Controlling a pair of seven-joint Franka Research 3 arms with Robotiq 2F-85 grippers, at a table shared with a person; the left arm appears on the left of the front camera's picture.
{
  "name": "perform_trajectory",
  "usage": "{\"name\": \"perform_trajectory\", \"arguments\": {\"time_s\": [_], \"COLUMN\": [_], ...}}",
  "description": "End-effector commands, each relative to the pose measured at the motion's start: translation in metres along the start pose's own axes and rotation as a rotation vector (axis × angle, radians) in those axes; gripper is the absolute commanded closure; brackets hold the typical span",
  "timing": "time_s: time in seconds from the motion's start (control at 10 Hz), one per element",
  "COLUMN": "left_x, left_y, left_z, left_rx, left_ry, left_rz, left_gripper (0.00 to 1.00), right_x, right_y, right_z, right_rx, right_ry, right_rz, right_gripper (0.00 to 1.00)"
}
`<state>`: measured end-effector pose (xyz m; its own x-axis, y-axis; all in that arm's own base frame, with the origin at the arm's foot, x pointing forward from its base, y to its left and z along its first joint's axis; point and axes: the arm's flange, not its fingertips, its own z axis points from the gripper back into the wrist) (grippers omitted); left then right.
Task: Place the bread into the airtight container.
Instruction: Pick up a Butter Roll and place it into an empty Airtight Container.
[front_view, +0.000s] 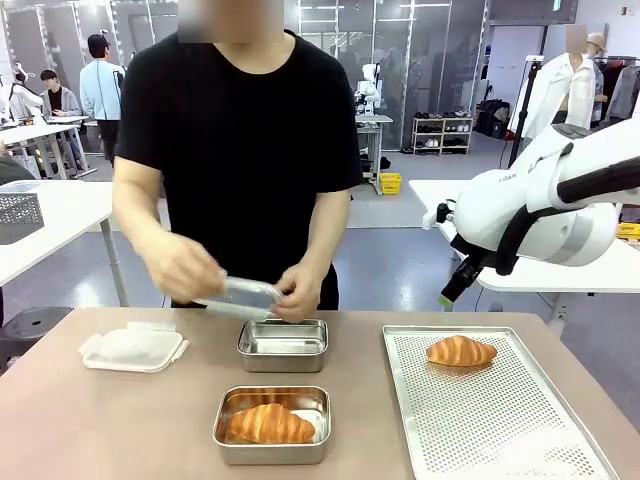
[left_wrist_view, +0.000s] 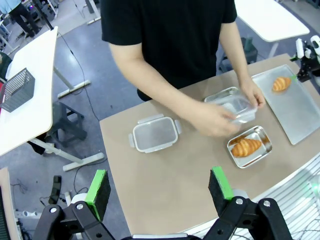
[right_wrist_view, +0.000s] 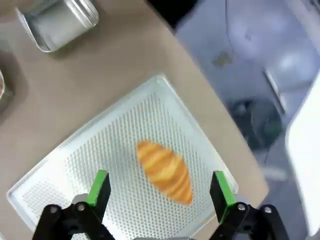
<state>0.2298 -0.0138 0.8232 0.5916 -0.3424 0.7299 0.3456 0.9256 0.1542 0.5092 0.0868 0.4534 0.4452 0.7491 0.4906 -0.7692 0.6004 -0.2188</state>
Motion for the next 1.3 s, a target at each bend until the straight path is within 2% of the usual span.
{"name": "perform_trajectory", "arguments": {"time_s": [0.0,0.1,0.2,0.3,0.5,0.8,0.9,1.1,1.2], "left_x": [0.001,0.001,0.001,0.001,0.001,0.001,0.001,0.001,0.001], "left_y": [0.0,0.0,0.0,0.0,0.0,0.0,0.0,0.0,0.0], "left_z": [0.001,0.001,0.001,0.001,0.001,0.001,0.001,0.001,0.001], "left_rx": [0.001,0.001,0.001,0.001,0.001,0.001,0.001,0.001,0.001], "left_ry": [-0.001,-0.001,-0.001,-0.001,-0.001,-0.001,-0.001,-0.001,-0.001], "left_rz": [-0.004,-0.004,-0.004,-0.004,-0.004,-0.004,-0.004,-0.004,-0.004], "left_gripper": [0.0,0.0,0.0,0.0,0.0,0.0,0.0,0.0,0.0], "right_x": [-0.026,-0.029,-0.044,-0.086,-0.201,-0.309,-0.333,-0.345,-0.345], "right_y": [0.005,0.006,-0.001,-0.02,-0.039,-0.01,-0.002,0.001,0.003], "right_z": [-0.001,-0.003,0.006,0.038,0.113,0.148,0.143,0.131,0.127], "right_rx": [0.185,0.208,0.165,0.048,-0.17,-0.327,-0.32,-0.308,-0.313], "right_ry": [-0.126,-0.124,-0.121,-0.128,-0.231,-0.398,-0.428,-0.434,-0.405], "right_rz": [0.056,0.033,-0.03,-0.149,-0.452,-0.623,-0.681,-0.707,-0.681], "right_gripper": [0.0,0.0,0.0,0.0,0.0,0.0,0.0,0.0,0.0]}}
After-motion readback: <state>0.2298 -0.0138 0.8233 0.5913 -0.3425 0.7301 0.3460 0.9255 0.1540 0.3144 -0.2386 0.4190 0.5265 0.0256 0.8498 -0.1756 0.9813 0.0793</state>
